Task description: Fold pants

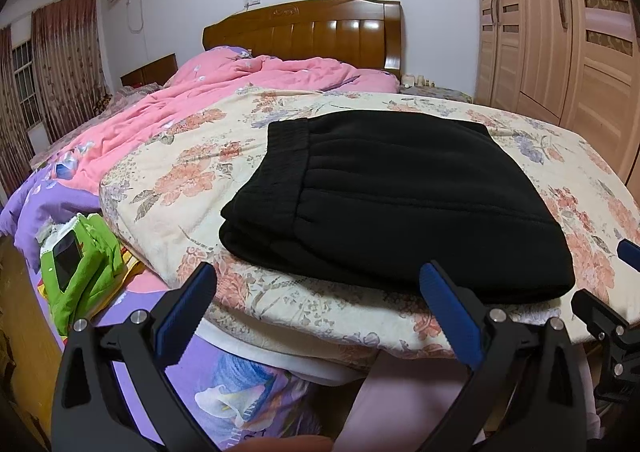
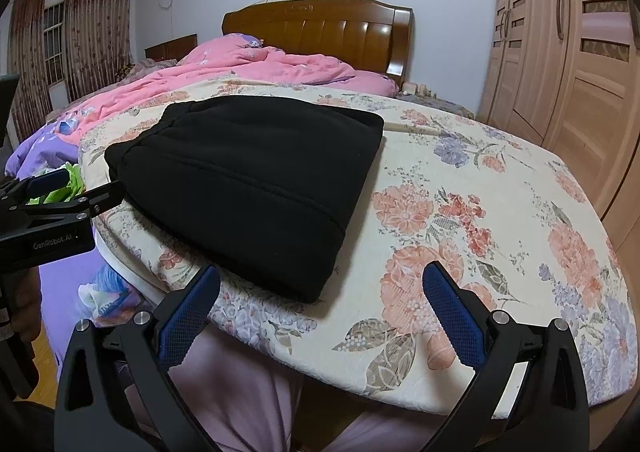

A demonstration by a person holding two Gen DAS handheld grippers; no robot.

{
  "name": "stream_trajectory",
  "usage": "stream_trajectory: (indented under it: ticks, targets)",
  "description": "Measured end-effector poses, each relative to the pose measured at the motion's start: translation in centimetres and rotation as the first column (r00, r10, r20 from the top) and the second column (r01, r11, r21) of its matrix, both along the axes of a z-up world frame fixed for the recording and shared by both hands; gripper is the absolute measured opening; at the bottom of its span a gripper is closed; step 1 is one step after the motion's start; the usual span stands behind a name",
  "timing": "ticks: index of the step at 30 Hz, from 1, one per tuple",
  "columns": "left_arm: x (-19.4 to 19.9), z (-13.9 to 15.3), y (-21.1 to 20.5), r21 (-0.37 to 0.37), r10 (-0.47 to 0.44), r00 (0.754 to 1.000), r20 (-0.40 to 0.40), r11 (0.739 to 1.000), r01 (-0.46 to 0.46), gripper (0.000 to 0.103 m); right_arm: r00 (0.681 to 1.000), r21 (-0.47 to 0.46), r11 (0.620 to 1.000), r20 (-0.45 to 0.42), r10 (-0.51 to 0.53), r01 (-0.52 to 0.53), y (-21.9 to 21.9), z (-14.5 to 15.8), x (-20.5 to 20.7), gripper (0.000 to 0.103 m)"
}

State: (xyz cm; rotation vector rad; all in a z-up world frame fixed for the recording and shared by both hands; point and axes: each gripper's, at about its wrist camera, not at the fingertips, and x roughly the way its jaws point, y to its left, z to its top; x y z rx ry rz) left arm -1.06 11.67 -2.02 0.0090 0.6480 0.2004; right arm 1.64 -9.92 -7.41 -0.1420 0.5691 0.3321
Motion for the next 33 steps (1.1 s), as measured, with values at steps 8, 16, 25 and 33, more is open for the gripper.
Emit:
stream_trajectory:
  ticks: [8,16,25,33]
  targets:
    - [0.0,-0.04,0.05,-0.001,-0.001,1.0,-0.001,1.0,0.001,0.101,1.0,0.003,1.0,-0.006,-0.003,0.003,0.04,-0.14,-0.04,0.099]
    - [-0.05,-0.15,0.09,0.001,-0.002,1.0,-0.004,1.0,0.002,0.101,1.0,0.004,1.0,-0.01,-0.005,0.005,0.05,-0.22,-0.1,0.099]
    - [-0.08,-0.2,0.13,0.003,-0.003,1.0,-0.004,1.0,0.003,0.101,1.0,0.007,1.0,-0.023,-0.007,0.007,0.05,-0.4,-0.09,0.099]
    - [-0.08,-0.22,0.14,0.003,-0.002,1.0,-0.005,1.0,0.002,0.101,1.0,0.007,1.0,-0.024,-0.006,0.006,0.01,-0.43,-0.03,0.099]
